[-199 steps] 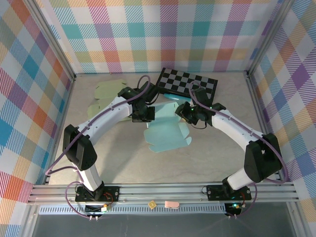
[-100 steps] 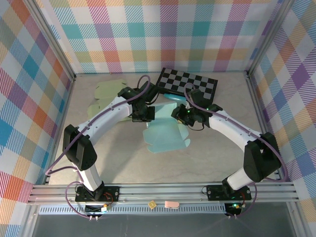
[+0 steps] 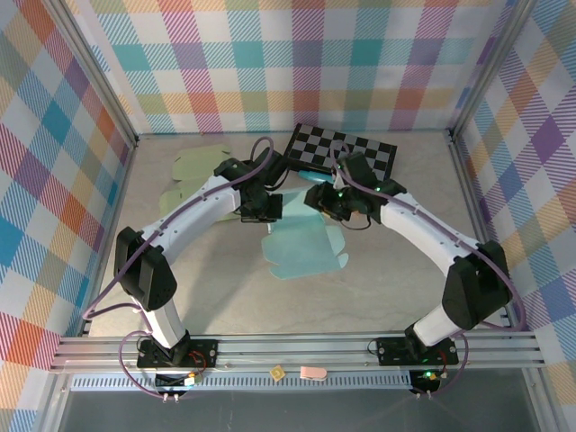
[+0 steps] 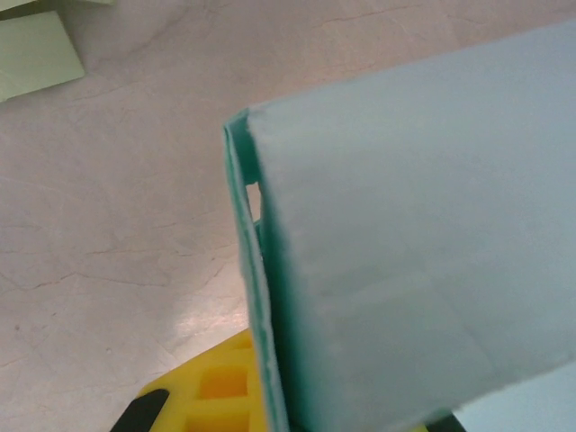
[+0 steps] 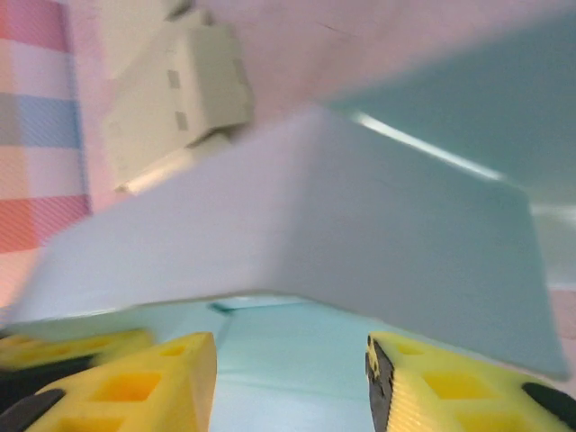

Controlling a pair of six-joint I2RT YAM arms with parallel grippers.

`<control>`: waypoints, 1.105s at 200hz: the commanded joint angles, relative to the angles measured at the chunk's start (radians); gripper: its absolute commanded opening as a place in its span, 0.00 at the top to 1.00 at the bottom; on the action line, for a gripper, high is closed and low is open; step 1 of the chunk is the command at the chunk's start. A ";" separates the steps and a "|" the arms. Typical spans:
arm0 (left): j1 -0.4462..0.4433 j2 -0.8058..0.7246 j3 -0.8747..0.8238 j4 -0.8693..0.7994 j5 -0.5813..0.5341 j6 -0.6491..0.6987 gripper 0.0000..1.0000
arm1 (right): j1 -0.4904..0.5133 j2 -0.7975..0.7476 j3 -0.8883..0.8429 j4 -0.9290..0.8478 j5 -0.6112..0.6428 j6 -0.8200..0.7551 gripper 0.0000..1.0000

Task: Fold the paper box

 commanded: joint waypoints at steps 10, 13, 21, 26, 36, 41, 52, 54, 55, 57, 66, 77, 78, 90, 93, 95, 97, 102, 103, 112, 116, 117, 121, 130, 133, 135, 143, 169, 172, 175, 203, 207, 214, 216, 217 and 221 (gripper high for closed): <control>0.062 0.009 0.022 0.111 0.134 0.124 1.00 | -0.176 -0.076 0.117 -0.041 -0.320 -0.132 0.43; 0.069 0.013 0.023 0.122 0.148 0.133 1.00 | -0.198 -0.076 0.125 -0.036 -0.360 -0.134 0.43; 0.084 0.026 0.025 0.150 0.190 0.158 1.00 | -0.257 -0.076 0.132 -0.008 -0.446 -0.129 0.42; 0.096 0.035 0.027 0.166 0.211 0.169 1.00 | -0.292 -0.076 0.134 0.013 -0.491 -0.123 0.41; 0.119 0.059 0.037 0.192 0.260 0.184 1.00 | -0.358 -0.074 0.132 0.056 -0.556 -0.102 0.41; 0.132 0.070 0.046 0.203 0.279 0.185 1.00 | -0.395 -0.069 0.130 0.075 -0.581 -0.092 0.41; 0.157 0.089 0.066 0.230 0.333 0.193 1.00 | -0.461 -0.050 0.123 0.117 -0.634 -0.063 0.42; 0.161 0.092 0.069 0.236 0.341 0.195 1.00 | -0.472 -0.046 0.120 0.124 -0.646 -0.061 0.42; 0.162 0.094 0.070 0.239 0.345 0.197 1.00 | -0.477 -0.043 0.119 0.129 -0.652 -0.057 0.42; 0.165 0.098 0.075 0.245 0.352 0.199 1.00 | -0.487 -0.037 0.116 0.139 -0.661 -0.052 0.42; 0.179 0.117 0.094 0.266 0.385 0.219 1.00 | -0.520 -0.007 0.104 0.178 -0.703 -0.040 0.43; 0.196 0.149 0.125 0.275 0.414 0.249 1.00 | -0.541 0.036 0.106 0.179 -0.727 -0.073 0.45; 0.197 0.153 0.128 0.274 0.416 0.252 1.00 | -0.542 0.037 0.106 0.177 -0.727 -0.078 0.45; 0.216 0.192 0.161 0.278 0.440 0.277 1.00 | -0.544 0.079 0.114 0.158 -0.731 -0.138 0.48; 0.221 0.203 0.167 0.283 0.452 0.285 1.00 | -0.546 0.088 0.116 0.157 -0.732 -0.147 0.49; 0.224 0.209 0.171 0.287 0.459 0.291 1.00 | -0.546 0.092 0.116 0.156 -0.732 -0.154 0.49; 0.226 0.214 0.173 0.290 0.467 0.295 1.00 | -0.547 0.099 0.116 0.160 -0.733 -0.159 0.49; 0.233 0.226 0.183 0.298 0.479 0.308 1.00 | -0.546 0.114 0.117 0.169 -0.738 -0.169 0.49; 0.233 0.230 0.184 0.300 0.480 0.310 1.00 | -0.546 0.117 0.116 0.170 -0.740 -0.169 0.49; 0.243 0.256 0.201 0.308 0.489 0.333 1.00 | -0.546 0.140 0.119 0.183 -0.741 -0.183 0.49; 0.247 0.264 0.209 0.310 0.500 0.340 1.00 | -0.547 0.150 0.123 0.184 -0.735 -0.191 0.49; 0.248 0.267 0.211 0.311 0.502 0.341 1.00 | -0.545 0.153 0.125 0.183 -0.733 -0.192 0.49; 0.254 0.275 0.219 0.315 0.513 0.346 1.00 | -0.547 0.162 0.129 0.180 -0.726 -0.202 0.49; 0.266 0.292 0.232 0.326 0.530 0.346 1.00 | -0.547 0.183 0.141 0.177 -0.712 -0.219 0.49; 0.270 0.295 0.236 0.328 0.537 0.346 1.00 | -0.549 0.190 0.145 0.176 -0.711 -0.221 0.48; 0.272 0.298 0.240 0.328 0.542 0.344 1.00 | -0.551 0.195 0.149 0.178 -0.711 -0.223 0.48; 0.281 0.305 0.252 0.329 0.558 0.331 1.00 | -0.553 0.218 0.163 0.185 -0.722 -0.221 0.47; 0.288 0.300 0.236 0.369 0.588 0.286 1.00 | -0.553 0.276 0.185 0.248 -0.805 -0.192 0.48; 0.288 0.301 0.234 0.373 0.594 0.283 1.00 | -0.553 0.279 0.185 0.252 -0.808 -0.193 0.48; 0.288 0.303 0.231 0.376 0.598 0.280 1.00 | -0.552 0.282 0.185 0.255 -0.813 -0.195 0.48; 0.288 0.315 0.226 0.355 0.625 0.277 1.00 | -0.552 0.307 0.205 0.245 -0.841 -0.229 0.48; 0.288 0.317 0.224 0.352 0.625 0.278 1.00 | -0.553 0.311 0.210 0.246 -0.848 -0.230 0.48; 0.288 0.315 0.222 0.343 0.623 0.279 1.00 | -0.551 0.321 0.223 0.243 -0.860 -0.235 0.48; 0.288 0.314 0.222 0.343 0.623 0.279 1.00 | -0.552 0.324 0.228 0.241 -0.863 -0.237 0.48; 0.288 0.313 0.221 0.342 0.622 0.279 1.00 | -0.551 0.326 0.230 0.239 -0.865 -0.238 0.48; 0.288 0.313 0.219 0.339 0.622 0.278 1.00 | -0.552 0.333 0.243 0.230 -0.871 -0.244 0.48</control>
